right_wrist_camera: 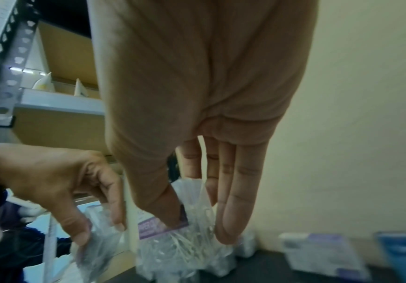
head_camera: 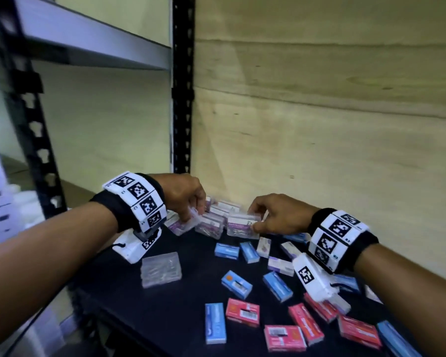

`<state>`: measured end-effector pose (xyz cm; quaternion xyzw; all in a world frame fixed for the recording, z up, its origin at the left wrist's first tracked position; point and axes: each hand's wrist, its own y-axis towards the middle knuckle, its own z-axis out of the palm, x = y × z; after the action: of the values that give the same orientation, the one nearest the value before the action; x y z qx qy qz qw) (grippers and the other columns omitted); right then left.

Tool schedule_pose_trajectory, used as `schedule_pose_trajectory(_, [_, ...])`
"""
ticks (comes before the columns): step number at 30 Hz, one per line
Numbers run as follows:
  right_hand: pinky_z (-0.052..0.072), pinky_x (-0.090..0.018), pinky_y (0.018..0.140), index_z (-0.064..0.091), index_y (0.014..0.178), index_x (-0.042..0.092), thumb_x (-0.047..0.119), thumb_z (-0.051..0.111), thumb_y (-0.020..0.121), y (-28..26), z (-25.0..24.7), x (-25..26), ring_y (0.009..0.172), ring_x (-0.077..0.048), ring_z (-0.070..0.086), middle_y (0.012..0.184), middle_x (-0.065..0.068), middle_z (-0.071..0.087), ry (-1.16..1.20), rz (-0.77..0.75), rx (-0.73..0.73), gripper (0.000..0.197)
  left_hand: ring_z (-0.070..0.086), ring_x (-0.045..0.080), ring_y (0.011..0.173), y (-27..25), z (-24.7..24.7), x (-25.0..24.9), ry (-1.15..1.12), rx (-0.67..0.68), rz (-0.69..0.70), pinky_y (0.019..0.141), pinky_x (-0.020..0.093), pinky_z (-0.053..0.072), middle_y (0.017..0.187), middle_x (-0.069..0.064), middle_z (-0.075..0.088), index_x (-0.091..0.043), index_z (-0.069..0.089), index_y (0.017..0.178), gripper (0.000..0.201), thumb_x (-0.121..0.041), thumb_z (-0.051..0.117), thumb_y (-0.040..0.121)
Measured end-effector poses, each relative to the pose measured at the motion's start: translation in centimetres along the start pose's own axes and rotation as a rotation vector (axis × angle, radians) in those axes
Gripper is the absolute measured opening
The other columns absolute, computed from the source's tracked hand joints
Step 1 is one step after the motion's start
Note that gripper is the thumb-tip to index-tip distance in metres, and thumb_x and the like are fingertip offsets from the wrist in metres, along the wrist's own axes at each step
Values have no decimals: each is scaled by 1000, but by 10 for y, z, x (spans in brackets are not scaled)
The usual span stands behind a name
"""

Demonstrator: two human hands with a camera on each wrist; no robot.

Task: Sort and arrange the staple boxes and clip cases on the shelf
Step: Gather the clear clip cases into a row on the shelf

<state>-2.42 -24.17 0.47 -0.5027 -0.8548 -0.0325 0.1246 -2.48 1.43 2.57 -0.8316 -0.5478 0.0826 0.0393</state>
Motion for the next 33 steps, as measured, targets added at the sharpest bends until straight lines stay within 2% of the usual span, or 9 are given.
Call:
schedule_pose_trajectory(4, [50,-32,93,59,123,19,38,71,86,24,16,28,102,-19,61,115,0,64,-63,-24,59,42,66,12,89,-2,11,18,48,70,-13,75,24,53,90,-6,68,-21,74,97,30,-7,81,72])
schedule_pose_trajectory(8, [50,-32,88,60,116,22,39,72,84,45,23,43,98,-19,60,109,1,64,-92,-20,73,38,57,-2,74,1,18,29,37,118,-3,62,10,45,87,-10,65,-20,75,100,32,-3,79,73])
schedule_pose_trajectory(12, [51,-31,88,59,117,23,40,72,85,56,28,52,98,-19,60,109,1,64,-101,-18,91,38,58,1,89,1,27,43,-35,105,-2,65,10,42,94,-11,65,-23,74,102,33,-8,81,74])
schedule_pose_trajectory(14, [50,-30,86,60,117,22,38,72,86,58,31,54,97,-18,60,107,2,63,-91,-19,98,37,55,-5,82,0,30,48,-87,83,-8,61,7,40,94,-13,64,-24,72,105,35,-10,82,74])
schedule_pose_trajectory(17, [47,-27,81,60,117,22,38,72,86,60,33,55,95,-17,60,104,3,62,-79,-11,102,37,53,-9,78,-1,33,54,-160,71,-21,66,15,42,99,-13,67,-24,68,111,42,-13,83,73])
schedule_pose_trajectory(21, [47,-28,82,60,115,23,38,72,87,59,34,56,96,-17,60,105,3,62,-71,3,114,34,58,7,84,0,40,57,-201,96,-76,78,28,46,95,-15,66,-27,61,117,53,-15,85,71])
schedule_pose_trajectory(25, [50,-30,85,60,114,22,39,71,87,60,36,58,97,-17,60,107,2,63,-63,14,124,34,59,13,93,0,48,60,-141,101,-96,73,23,45,102,-9,63,-24,59,117,51,-17,83,73])
schedule_pose_trajectory(28, [44,-26,77,59,112,22,40,71,88,60,39,60,94,-15,59,103,4,61,-62,0,131,32,61,17,95,1,53,63,-160,88,-98,78,28,48,108,-3,66,-24,59,113,48,-18,84,72])
schedule_pose_trajectory(33, [48,-27,76,62,104,23,40,73,86,62,42,63,87,-13,61,98,4,65,-10,4,126,28,58,15,102,-3,51,70,-158,102,-103,83,27,48,106,-8,58,-25,57,117,53,-23,85,72])
